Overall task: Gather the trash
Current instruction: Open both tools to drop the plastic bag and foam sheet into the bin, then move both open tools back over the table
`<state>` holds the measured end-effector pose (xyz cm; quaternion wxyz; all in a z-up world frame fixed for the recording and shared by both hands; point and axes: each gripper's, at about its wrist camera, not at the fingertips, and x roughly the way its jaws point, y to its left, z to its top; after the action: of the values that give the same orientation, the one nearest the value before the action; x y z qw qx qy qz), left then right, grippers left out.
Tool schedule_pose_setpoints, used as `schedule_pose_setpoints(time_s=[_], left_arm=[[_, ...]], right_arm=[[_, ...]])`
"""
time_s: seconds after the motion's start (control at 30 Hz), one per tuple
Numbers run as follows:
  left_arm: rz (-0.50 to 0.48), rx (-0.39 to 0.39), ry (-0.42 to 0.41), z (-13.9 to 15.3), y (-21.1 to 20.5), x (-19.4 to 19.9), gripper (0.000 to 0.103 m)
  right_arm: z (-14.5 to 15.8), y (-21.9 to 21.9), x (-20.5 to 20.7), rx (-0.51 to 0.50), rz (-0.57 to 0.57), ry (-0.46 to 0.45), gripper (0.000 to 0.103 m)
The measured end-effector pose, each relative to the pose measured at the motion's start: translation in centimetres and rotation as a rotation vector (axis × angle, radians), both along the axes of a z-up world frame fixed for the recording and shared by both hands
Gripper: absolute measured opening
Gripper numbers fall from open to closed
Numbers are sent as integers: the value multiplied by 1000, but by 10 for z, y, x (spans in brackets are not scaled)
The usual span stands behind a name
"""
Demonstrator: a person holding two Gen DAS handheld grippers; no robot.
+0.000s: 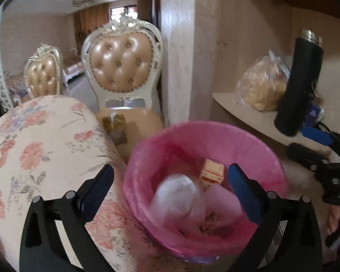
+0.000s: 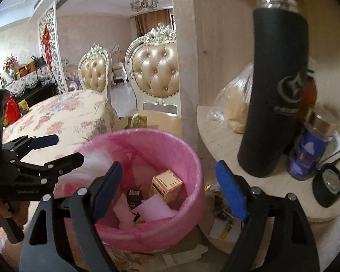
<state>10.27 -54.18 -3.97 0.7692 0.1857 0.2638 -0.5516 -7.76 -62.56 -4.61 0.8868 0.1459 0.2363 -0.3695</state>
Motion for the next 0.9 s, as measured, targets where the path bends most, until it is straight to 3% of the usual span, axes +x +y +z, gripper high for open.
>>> schedule_pose_setpoints(time_s=[0.1,0.2,0.37,0.47,0.7,0.8,0.9], left_arm=[[23,4,0,4,11,5,95],[46,2,-54,12,35,3,96],[146,-36,-142,27,108,2,97],[227,-59,-144,33,162,11,97],[516,-69,-183,45,291,46,97],[662,-21,-245,43,340,59,97],[804,-10,-233,40,397,72,97]], right_arm=[[7,4,-3,-7,2,-12,82],[13,13,2,-12,26,-22,82],[17,48,35,-6,156,-36,88],[15,77,70,-2,269,-32,88],[14,147,154,29,497,-24,89],[11,179,184,24,582,-6,89],[7,215,212,32,669,11,89]])
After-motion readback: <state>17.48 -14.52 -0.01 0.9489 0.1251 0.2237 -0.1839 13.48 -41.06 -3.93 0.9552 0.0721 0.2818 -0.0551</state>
